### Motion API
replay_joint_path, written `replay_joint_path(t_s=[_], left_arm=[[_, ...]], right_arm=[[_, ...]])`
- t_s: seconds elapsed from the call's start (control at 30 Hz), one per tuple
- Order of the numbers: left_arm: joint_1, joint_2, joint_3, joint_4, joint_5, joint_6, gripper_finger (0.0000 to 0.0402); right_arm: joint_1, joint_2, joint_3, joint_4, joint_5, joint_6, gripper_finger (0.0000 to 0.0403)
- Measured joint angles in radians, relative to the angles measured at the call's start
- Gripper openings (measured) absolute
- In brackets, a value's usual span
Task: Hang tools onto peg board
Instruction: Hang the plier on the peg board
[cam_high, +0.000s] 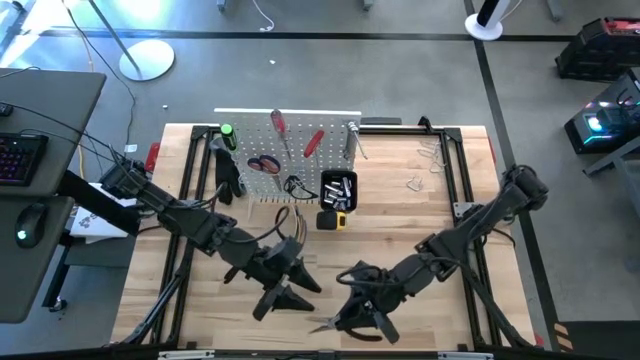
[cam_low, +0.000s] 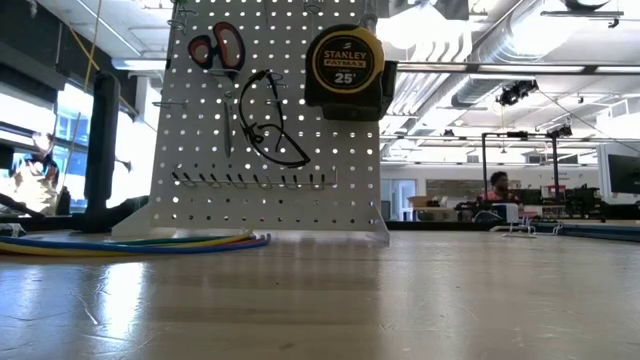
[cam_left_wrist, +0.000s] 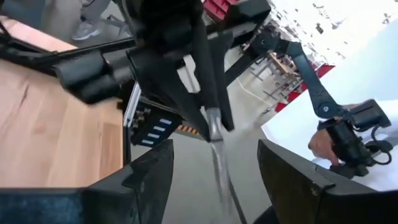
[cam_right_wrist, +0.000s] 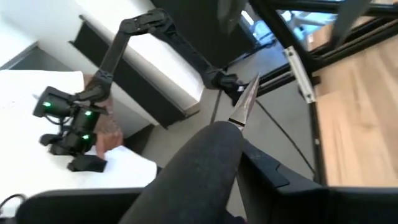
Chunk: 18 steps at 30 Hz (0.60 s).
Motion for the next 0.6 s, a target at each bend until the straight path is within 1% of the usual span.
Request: replay_joint_path(t_s=[0.13, 0.33, 0.6], left_arm=[[0.004, 0.01, 0.001, -0.014, 0.03, 0.019, 0.0226], [0.0, 0.059, 0.001, -0.015, 0.089, -0.019, 0.0226], [-0.002, 0.119, 0.0, 0.051, 0.136, -0.078, 0.0226]], right_arm=[[-0.005, 0.033, 0.0, 0.053, -0.019, 0.001, 0.0065], [-0.032, 0.056, 0.0, 0.059, -0.026, -0.003, 0.0065], [-0.059, 0.098, 0.0, 0.064, -0.122, 0.017, 0.0065]])
